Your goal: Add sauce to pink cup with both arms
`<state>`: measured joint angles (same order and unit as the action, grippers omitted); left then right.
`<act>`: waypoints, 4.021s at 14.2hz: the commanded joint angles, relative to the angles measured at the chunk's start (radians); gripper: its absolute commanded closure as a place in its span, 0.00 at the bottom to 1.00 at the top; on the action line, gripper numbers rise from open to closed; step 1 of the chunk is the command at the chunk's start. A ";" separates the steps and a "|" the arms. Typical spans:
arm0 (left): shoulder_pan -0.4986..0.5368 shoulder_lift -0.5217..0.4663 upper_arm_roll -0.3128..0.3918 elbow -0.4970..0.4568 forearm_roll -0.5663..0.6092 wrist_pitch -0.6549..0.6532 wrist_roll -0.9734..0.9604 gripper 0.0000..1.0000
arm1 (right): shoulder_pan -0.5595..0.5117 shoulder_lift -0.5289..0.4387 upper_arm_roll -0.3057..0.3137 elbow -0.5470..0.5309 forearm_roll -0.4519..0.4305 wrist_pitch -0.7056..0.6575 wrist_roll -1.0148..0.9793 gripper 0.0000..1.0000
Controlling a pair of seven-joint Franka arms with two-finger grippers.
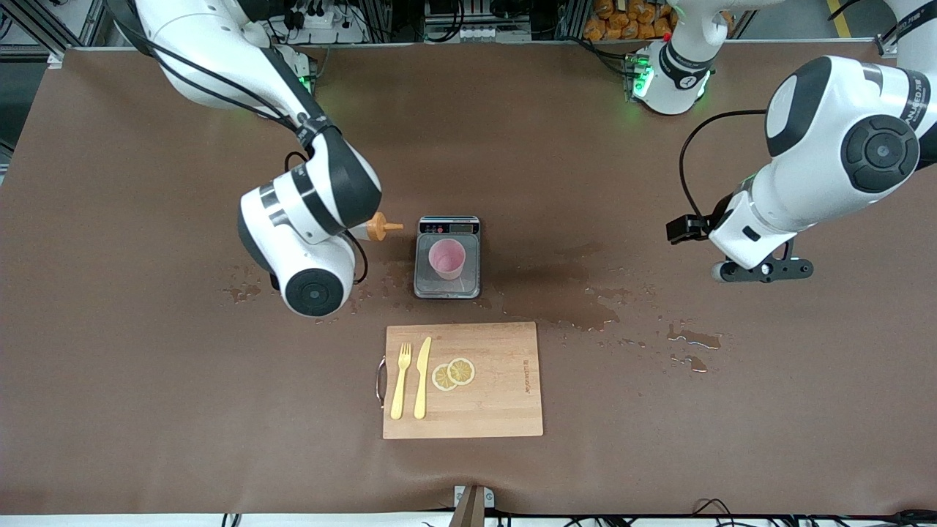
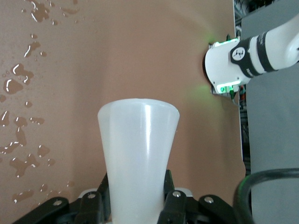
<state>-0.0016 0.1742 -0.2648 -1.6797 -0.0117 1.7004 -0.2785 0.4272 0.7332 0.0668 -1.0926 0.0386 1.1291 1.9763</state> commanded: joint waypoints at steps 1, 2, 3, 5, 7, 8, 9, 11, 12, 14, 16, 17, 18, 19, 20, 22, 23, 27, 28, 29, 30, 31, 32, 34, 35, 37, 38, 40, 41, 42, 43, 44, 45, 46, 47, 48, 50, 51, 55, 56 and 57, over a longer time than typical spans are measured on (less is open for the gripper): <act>0.028 -0.056 -0.007 -0.063 -0.011 0.024 0.047 0.00 | 0.041 -0.014 -0.015 -0.007 -0.061 -0.029 0.018 0.56; 0.040 -0.058 -0.007 -0.063 -0.011 0.024 0.053 0.00 | 0.045 -0.012 -0.015 -0.007 -0.072 -0.038 0.030 0.56; 0.041 -0.059 -0.007 -0.064 -0.011 0.024 0.065 0.00 | 0.047 -0.012 -0.016 -0.007 -0.074 -0.038 0.038 0.55; 0.051 -0.065 -0.007 -0.074 -0.013 0.024 0.088 0.00 | 0.048 -0.009 -0.018 -0.006 -0.078 -0.031 0.062 0.55; 0.058 -0.068 -0.007 -0.074 -0.014 0.024 0.100 0.00 | 0.056 0.006 -0.016 0.006 -0.124 -0.022 0.108 0.55; 0.058 -0.068 -0.007 -0.074 -0.014 0.024 0.104 0.00 | 0.073 0.011 -0.015 0.013 -0.178 -0.022 0.122 0.55; 0.058 -0.068 -0.007 -0.074 -0.016 0.024 0.110 0.00 | 0.085 0.011 -0.015 0.022 -0.198 -0.015 0.128 0.55; 0.060 -0.068 -0.007 -0.074 -0.016 0.024 0.110 0.00 | 0.096 0.011 -0.019 0.043 -0.201 -0.012 0.171 0.55; 0.060 -0.068 -0.007 -0.074 -0.016 0.024 0.110 0.00 | 0.097 0.012 -0.018 0.049 -0.200 0.006 0.199 0.55; 0.060 -0.068 -0.007 -0.074 -0.016 0.024 0.110 0.00 | 0.126 0.020 -0.019 0.049 -0.201 0.056 0.257 0.55; 0.060 -0.068 -0.007 -0.074 -0.016 0.024 0.110 0.00 | 0.150 0.029 -0.036 0.048 -0.235 0.057 0.274 0.55; 0.060 -0.068 -0.007 -0.074 -0.016 0.024 0.110 0.00 | 0.150 0.029 -0.036 0.048 -0.246 0.052 0.274 0.56; 0.063 -0.068 -0.007 -0.075 -0.016 0.024 0.110 0.00 | 0.153 0.029 -0.038 0.048 -0.249 0.052 0.274 0.60; 0.064 -0.068 -0.007 -0.074 -0.016 0.024 0.110 0.00 | 0.165 0.029 -0.039 0.048 -0.281 0.052 0.274 0.61; 0.064 -0.068 -0.007 -0.074 -0.016 0.024 0.110 0.00 | 0.169 0.029 -0.036 0.045 -0.339 0.049 0.273 0.61; 0.064 -0.068 -0.007 -0.075 -0.016 0.024 0.110 0.00 | 0.170 0.029 -0.036 0.043 -0.370 0.051 0.270 0.61; 0.064 -0.068 -0.007 -0.075 -0.016 0.024 0.110 0.00 | 0.170 0.031 -0.036 0.040 -0.368 0.054 0.271 0.61; 0.064 -0.068 -0.007 -0.075 -0.016 0.022 0.111 0.00 | 0.171 0.043 -0.035 0.037 -0.359 0.060 0.270 0.63; 0.064 -0.068 -0.007 -0.077 -0.016 0.022 0.110 0.00 | 0.168 0.040 -0.033 0.037 -0.355 0.058 0.262 0.64; 0.064 -0.068 -0.007 -0.077 -0.016 0.022 0.111 0.00 | 0.165 0.038 -0.033 0.037 -0.349 0.057 0.257 0.65; 0.064 -0.068 -0.007 -0.077 -0.016 0.022 0.111 0.00 | 0.150 0.031 -0.025 0.039 -0.329 0.058 0.248 0.65; 0.064 -0.068 -0.007 -0.077 -0.016 0.022 0.110 0.00 | 0.125 0.022 -0.025 0.039 -0.275 0.058 0.219 0.65; 0.064 -0.068 -0.007 -0.077 -0.016 0.022 0.110 0.00 | 0.107 0.008 -0.025 0.040 -0.243 0.057 0.187 0.68; 0.064 -0.081 -0.007 -0.072 -0.016 0.022 0.110 0.00 | 0.059 -0.005 -0.022 0.042 -0.194 0.057 0.135 0.66; 0.064 -0.084 -0.005 -0.064 -0.016 0.024 0.110 0.00 | 0.035 -0.006 -0.022 0.045 -0.140 0.058 0.118 0.62; 0.064 -0.084 0.001 -0.049 -0.005 0.031 0.111 0.00 | -0.031 -0.008 -0.022 0.049 -0.045 0.060 0.076 0.61; 0.064 -0.085 0.002 -0.046 -0.005 0.031 0.111 0.00 | -0.074 -0.030 -0.021 0.049 0.011 0.060 0.038 0.61; 0.077 -0.104 0.002 -0.037 -0.005 0.027 0.143 0.00 | -0.160 -0.070 -0.025 0.048 0.137 0.057 -0.063 0.61; 0.081 -0.116 0.002 -0.037 -0.005 0.022 0.156 0.00 | -0.204 -0.075 -0.024 0.048 0.179 0.052 -0.107 0.61; 0.093 -0.127 0.002 -0.035 -0.005 0.018 0.163 0.00 | -0.244 -0.087 -0.024 0.045 0.213 0.051 -0.153 0.61; 0.095 -0.134 0.002 -0.037 -0.005 0.009 0.170 0.00 | -0.270 -0.097 -0.025 0.042 0.236 0.048 -0.199 0.61; 0.094 -0.147 0.001 -0.035 -0.005 -0.008 0.170 0.00 | -0.300 -0.097 -0.025 0.040 0.245 0.038 -0.239 0.61; 0.094 -0.160 0.001 -0.035 -0.005 -0.025 0.168 0.00 | -0.324 -0.097 -0.025 0.040 0.260 0.022 -0.275 0.60; 0.094 -0.177 0.002 -0.034 -0.005 -0.036 0.170 0.00 | -0.352 -0.095 -0.025 0.039 0.286 0.017 -0.312 0.60; 0.095 -0.191 0.002 -0.031 -0.005 -0.050 0.170 0.00 | -0.388 -0.094 -0.025 0.036 0.320 0.015 -0.348 0.60; 0.089 -0.191 0.009 -0.012 -0.005 -0.063 0.170 0.00 | -0.424 -0.092 -0.025 0.024 0.357 0.003 -0.390 0.60; 0.019 -0.191 0.079 0.012 -0.005 -0.109 0.170 0.00 | -0.487 -0.087 -0.027 0.010 0.405 -0.015 -0.492 0.59; -0.024 -0.193 0.134 0.031 -0.004 -0.126 0.170 0.00 | -0.523 -0.086 -0.027 -0.007 0.418 -0.017 -0.545 0.59; -0.078 -0.197 0.179 0.043 -0.004 -0.174 0.180 0.00 | -0.625 -0.080 -0.028 -0.081 0.484 -0.023 -0.735 0.55; -0.084 -0.197 0.180 0.060 -0.004 -0.195 0.180 0.00 | -0.648 -0.072 -0.028 -0.092 0.491 -0.023 -0.781 0.55; -0.090 -0.197 0.182 0.074 -0.004 -0.217 0.180 0.00 | -0.669 -0.068 -0.028 -0.108 0.513 -0.023 -0.819 0.55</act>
<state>-0.0694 -0.0152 -0.0993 -1.6393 -0.0117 1.5340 -0.1161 -0.2036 0.6695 0.0252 -1.1642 0.4994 1.1147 1.2197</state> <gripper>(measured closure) 0.000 0.546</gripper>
